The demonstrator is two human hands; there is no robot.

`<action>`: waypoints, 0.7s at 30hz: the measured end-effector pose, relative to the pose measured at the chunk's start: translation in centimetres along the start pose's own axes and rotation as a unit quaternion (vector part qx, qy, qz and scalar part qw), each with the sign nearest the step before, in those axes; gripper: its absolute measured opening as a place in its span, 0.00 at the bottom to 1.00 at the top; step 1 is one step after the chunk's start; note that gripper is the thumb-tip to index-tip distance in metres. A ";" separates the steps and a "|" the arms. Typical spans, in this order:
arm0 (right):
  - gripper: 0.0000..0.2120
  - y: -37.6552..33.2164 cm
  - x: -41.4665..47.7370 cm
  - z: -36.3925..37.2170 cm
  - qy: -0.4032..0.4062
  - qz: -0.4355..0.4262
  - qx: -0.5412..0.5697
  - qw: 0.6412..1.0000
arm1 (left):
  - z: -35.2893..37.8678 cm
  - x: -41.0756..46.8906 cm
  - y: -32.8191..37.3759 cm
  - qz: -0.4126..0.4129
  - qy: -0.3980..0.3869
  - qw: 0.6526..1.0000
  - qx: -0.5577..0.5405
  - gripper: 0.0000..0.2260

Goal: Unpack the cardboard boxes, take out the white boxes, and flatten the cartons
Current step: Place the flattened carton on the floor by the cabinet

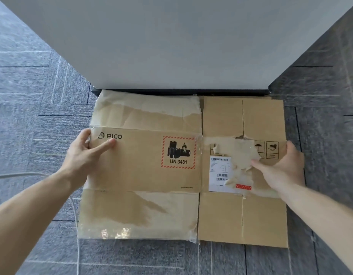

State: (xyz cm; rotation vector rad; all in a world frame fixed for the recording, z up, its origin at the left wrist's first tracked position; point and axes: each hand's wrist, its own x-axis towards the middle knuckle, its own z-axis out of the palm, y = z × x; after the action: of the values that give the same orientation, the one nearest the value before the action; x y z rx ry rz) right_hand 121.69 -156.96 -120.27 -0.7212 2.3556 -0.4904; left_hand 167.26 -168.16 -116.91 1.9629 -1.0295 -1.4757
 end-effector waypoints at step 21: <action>0.59 -1.8 2.2 -0.1 0.019 -0.168 0.050 0.984 | 0.3 3.7 -0.2 0.045 0.082 0.994 0.048 0.36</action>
State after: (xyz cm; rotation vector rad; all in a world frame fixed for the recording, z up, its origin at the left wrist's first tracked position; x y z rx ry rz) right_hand 120.85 -159.67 -120.29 -1.0766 2.2316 -0.7668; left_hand 167.53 -170.99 -119.35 2.0367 -1.1185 -1.2167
